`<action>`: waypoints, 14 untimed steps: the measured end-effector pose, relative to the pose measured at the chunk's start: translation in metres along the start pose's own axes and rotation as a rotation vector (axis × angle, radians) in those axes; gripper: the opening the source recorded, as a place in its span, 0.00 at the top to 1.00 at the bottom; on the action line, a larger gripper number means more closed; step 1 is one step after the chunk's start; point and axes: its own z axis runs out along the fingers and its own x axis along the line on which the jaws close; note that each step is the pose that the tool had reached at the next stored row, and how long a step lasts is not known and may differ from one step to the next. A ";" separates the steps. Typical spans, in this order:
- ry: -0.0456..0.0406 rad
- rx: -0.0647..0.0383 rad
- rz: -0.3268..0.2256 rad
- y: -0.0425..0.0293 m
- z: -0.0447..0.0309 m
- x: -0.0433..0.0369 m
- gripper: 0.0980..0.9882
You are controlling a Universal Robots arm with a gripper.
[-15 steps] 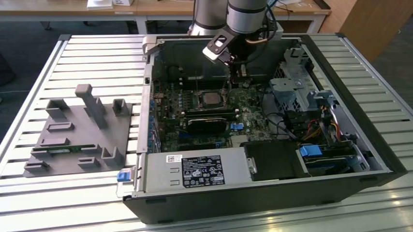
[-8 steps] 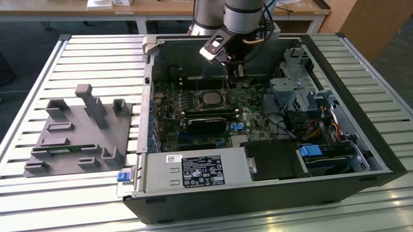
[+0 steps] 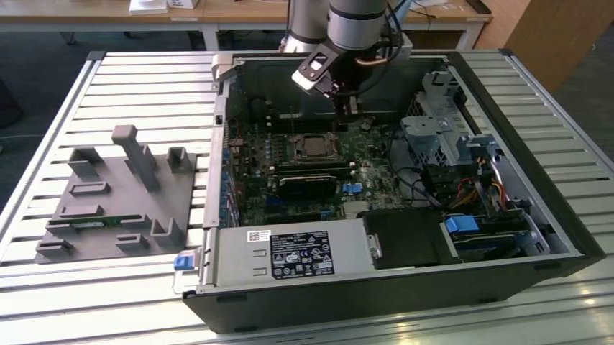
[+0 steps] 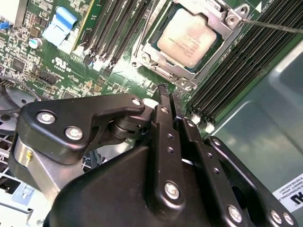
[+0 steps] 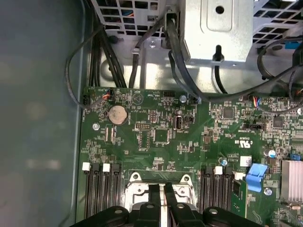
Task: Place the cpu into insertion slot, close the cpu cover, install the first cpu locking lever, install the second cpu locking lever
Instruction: 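Close the cpu cover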
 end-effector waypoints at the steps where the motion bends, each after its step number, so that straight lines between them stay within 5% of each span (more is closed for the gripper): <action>1: -0.0001 0.000 0.000 -0.0007 0.0000 0.0000 0.91; 14: -0.0002 0.000 0.000 -0.0074 0.0076 -0.0004 0.91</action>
